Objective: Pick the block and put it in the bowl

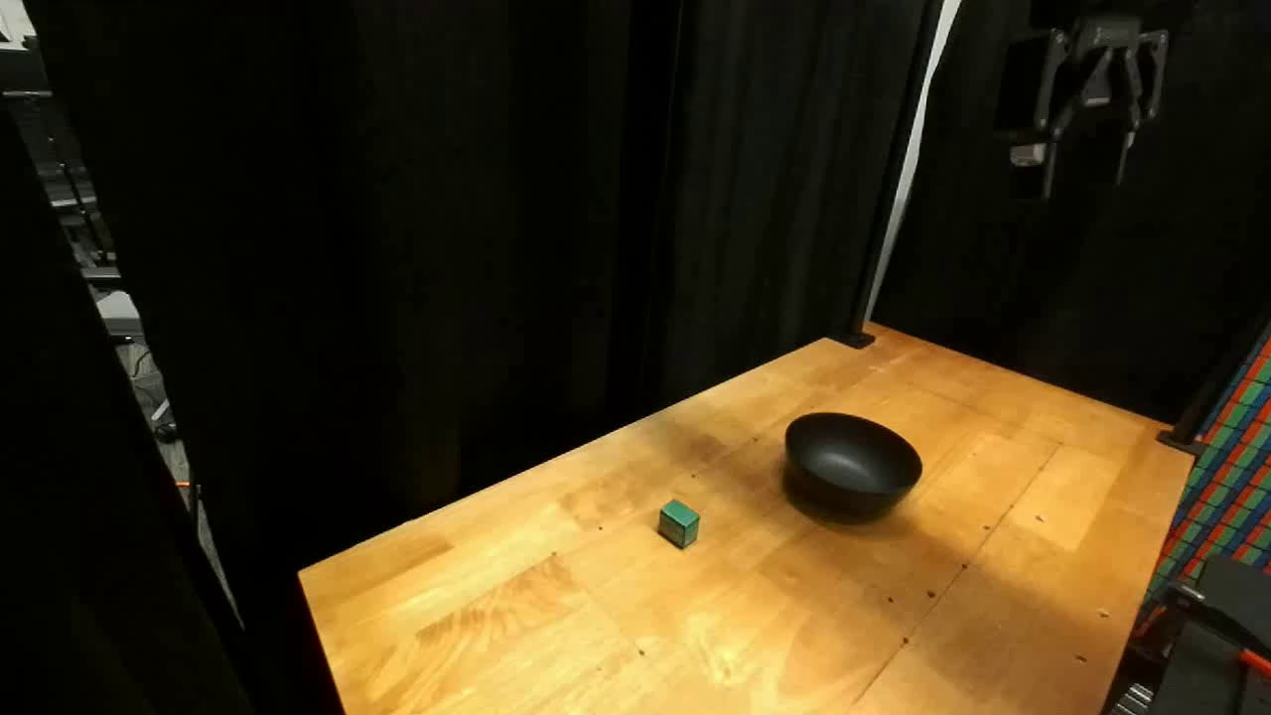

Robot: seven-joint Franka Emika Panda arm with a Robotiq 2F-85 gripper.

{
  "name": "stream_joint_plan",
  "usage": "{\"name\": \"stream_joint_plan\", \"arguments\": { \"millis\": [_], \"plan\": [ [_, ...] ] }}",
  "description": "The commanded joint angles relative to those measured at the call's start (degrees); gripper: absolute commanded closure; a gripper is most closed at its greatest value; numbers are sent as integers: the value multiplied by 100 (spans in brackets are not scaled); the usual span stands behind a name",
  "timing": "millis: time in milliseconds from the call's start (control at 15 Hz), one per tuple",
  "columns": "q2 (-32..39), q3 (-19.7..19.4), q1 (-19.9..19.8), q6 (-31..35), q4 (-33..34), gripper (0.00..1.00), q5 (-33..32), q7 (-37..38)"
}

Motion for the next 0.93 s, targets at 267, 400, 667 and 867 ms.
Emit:
{"name": "stream_joint_plan", "arguments": {
  "millis": [267, 400, 667, 867],
  "plan": [
    [-9, -62, 71, -12, 74, 0, -17, 16],
    [-9, -62, 71, -12, 74, 0, -17, 16],
    [80, 38, 147, 885, -213, 0, -84, 157],
    [451, 201, 305, 1668, -273, 0, -35, 332]
  ]
}}
